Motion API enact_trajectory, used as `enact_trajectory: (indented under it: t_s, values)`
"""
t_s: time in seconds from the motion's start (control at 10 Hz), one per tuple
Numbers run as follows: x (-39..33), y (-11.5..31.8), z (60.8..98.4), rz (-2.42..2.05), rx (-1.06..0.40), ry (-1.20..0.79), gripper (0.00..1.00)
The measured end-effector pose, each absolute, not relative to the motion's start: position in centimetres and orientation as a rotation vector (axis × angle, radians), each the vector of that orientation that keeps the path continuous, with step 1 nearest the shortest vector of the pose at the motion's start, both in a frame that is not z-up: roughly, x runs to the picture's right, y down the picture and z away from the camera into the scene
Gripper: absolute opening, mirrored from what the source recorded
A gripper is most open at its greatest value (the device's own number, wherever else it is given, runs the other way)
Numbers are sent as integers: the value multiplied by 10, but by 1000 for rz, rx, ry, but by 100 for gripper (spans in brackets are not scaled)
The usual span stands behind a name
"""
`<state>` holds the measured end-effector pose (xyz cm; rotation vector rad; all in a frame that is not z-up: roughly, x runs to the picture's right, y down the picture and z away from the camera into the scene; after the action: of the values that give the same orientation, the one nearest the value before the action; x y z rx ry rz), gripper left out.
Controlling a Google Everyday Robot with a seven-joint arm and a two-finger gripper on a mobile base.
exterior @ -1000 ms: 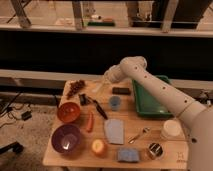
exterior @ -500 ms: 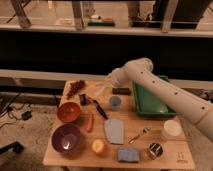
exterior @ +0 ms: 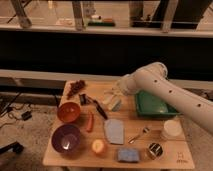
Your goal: Place banana in metal cup
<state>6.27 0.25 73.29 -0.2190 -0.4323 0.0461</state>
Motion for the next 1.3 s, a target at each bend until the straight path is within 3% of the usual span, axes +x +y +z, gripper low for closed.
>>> enact_trajectory:
  t_s: [1.0,1.3]
  values:
    - [62,2,733,47,-219,-433,0]
    - [73,13,713,74,-197,-415,0]
